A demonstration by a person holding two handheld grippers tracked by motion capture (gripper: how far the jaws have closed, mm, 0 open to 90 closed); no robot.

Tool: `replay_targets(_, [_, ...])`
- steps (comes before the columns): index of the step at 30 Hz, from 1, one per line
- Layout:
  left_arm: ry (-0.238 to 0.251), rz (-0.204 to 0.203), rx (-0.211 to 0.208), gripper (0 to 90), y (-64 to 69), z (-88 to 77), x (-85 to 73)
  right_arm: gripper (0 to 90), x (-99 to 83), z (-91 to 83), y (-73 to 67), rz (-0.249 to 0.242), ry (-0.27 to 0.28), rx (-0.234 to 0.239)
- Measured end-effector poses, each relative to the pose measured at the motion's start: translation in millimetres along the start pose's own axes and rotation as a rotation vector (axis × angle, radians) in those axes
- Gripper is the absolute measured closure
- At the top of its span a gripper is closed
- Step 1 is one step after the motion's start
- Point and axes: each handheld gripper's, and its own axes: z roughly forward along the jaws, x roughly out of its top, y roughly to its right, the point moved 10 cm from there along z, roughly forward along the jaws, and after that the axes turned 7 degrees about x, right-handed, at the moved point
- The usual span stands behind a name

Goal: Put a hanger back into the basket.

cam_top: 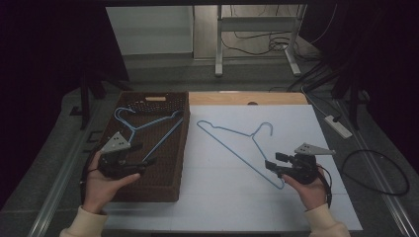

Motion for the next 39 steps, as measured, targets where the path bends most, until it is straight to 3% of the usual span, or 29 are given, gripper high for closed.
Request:
replay_targets(5, [0.018, 0.023, -0.024, 31.3, 19.5, -0.8, -1.6, 39.4, -3.0, -0.9, 3.0, -0.005, -0.014, -0.011])
replay_targets(7, [0.021, 0.037, -0.012, 31.1, 23.3, -0.8, -3.2, 39.1, -3.8, -0.7, 3.6, -0.007, -0.018, -0.016])
replay_targets(12, [0.040, 0.027, -0.016, 31.2, 27.0, -1.9, -3.9, 39.0, -4.7, -0.3, 4.0, -0.008, -0.024, -0.019])
replay_targets(20, [0.056, -0.040, -0.067, 31.2, 32.1, 1.2, -5.9, 39.0, -6.6, 1.5, 2.9, -0.030, -0.041, -0.025])
replay_targets(30, [0.064, -0.038, -0.058, 31.4, 34.3, 1.4, -6.6, 39.4, -8.0, 1.7, 3.0, -0.033, -0.048, -0.031])
replay_targets(39, [0.056, -0.037, -0.068, 31.3, 35.4, 2.2, -9.2, 42.4, -15.8, 9.8, 3.0, -0.051, -0.128, -0.062])
